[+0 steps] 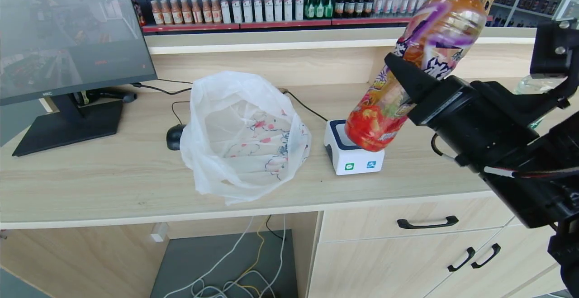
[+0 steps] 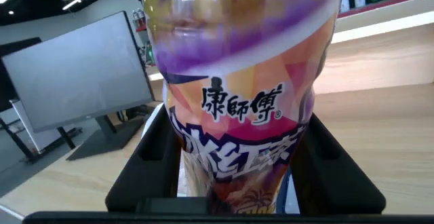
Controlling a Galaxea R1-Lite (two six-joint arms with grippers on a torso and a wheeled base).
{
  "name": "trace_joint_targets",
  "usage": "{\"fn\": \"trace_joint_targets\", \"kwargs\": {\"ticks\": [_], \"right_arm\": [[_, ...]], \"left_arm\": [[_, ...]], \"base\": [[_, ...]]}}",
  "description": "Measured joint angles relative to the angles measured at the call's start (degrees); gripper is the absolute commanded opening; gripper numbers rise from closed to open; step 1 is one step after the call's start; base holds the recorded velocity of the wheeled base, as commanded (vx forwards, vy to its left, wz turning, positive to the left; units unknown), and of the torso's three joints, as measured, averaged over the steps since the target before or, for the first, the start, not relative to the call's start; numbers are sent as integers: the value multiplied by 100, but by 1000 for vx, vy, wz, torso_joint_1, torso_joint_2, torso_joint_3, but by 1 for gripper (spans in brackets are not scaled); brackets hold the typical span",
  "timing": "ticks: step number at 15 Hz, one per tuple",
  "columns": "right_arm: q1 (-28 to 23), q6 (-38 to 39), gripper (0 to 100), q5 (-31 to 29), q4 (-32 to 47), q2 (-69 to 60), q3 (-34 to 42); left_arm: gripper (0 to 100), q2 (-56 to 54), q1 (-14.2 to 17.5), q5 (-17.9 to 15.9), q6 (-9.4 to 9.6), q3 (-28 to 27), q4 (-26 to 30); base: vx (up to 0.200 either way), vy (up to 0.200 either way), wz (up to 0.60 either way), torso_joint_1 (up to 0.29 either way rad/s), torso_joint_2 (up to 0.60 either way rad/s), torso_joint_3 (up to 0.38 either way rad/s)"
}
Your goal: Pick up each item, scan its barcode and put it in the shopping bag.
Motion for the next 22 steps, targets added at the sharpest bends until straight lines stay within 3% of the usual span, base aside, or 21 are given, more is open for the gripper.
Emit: {"fn": "trace_joint_targets", "kwargs": {"ticks": [2,9,14,19,22], "right_arm": [[-99,939,0,-52,-9,247,-334],[-286,2975,0,-581,-130,909,-1042],[-533,3779,0,-674,-121,1431,-1263],[-997,4306,0,-644,-163,2044,-1408],[-1029,4434,0,-619,-163,2254,-1420]], "left_arm": [[100,0,0,0,1,0,0],[100,0,0,0,0,0,0],[100,0,5,0,1,0,0],[100,0,0,2,0,0,0],[100,0,2,5,-2,0,2]], "base": [[0,0,0,0,0,0],[0,0,0,0,0,0],[0,0,0,0,0,0],[0,0,0,0,0,0],[0,0,0,0,0,0]]}}
